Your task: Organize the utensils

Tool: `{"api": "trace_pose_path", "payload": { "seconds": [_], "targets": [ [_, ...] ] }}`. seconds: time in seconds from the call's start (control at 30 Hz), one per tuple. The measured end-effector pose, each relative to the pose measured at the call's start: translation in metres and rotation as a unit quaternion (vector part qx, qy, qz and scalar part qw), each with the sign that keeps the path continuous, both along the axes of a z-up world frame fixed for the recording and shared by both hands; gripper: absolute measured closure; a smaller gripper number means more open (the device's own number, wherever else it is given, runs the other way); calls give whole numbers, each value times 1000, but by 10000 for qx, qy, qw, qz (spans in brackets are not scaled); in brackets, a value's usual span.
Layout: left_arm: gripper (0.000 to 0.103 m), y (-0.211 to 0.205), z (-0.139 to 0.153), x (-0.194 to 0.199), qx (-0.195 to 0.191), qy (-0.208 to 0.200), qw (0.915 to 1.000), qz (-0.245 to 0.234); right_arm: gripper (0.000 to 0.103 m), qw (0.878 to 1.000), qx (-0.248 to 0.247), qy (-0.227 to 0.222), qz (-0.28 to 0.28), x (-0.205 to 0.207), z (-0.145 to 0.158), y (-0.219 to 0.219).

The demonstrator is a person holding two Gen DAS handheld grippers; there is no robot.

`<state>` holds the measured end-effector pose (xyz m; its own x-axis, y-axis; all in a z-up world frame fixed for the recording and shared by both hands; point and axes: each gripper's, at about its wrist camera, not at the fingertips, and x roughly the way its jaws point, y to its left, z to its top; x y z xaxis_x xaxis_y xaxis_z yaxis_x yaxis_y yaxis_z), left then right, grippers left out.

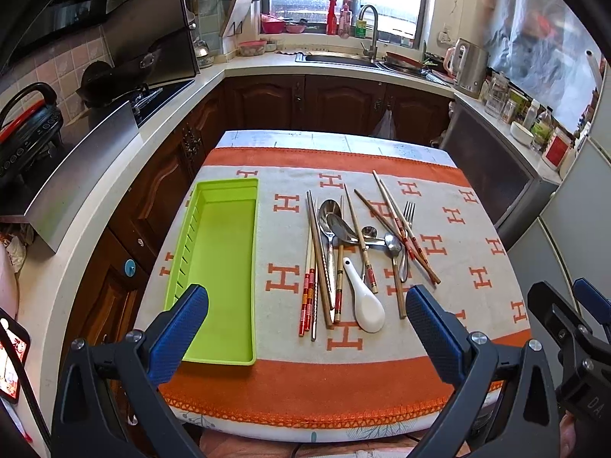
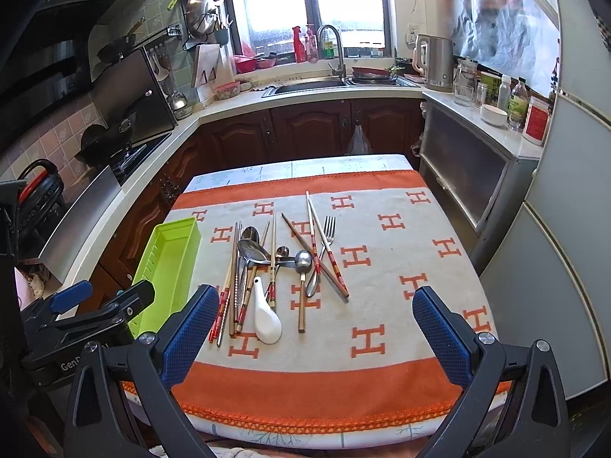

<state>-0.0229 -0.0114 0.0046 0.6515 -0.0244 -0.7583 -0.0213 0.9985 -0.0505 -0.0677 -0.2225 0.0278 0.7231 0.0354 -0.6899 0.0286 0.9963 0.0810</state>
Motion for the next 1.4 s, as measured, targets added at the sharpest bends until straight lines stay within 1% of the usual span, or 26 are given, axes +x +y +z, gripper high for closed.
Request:
{"api": "trace_pose_path", "payload": {
  "seconds": [0.2, 0.33, 0.67, 0.83, 1.4],
  "targets": [
    [1, -5, -2, -5, 32, 29, 10000, -85, 1, 9998, 127, 118, -47, -4, -11, -6],
    [1, -4, -3, -8, -15, 66, 9999, -84, 1, 9997, 150, 149, -73, -8, -17, -8],
    [1, -9, 0, -18, 51, -8, 9999, -165, 1, 9999, 90, 55, -59, -22, -12, -7],
    [1, -7, 3, -20, 41, -22, 9999, -97, 1, 10000, 90, 28, -32, -27, -10, -5],
    [1, 2, 6, -23, -26, 2, 10000, 5, 1, 9999, 96, 28, -20, -28, -9, -3]
  ]
}}
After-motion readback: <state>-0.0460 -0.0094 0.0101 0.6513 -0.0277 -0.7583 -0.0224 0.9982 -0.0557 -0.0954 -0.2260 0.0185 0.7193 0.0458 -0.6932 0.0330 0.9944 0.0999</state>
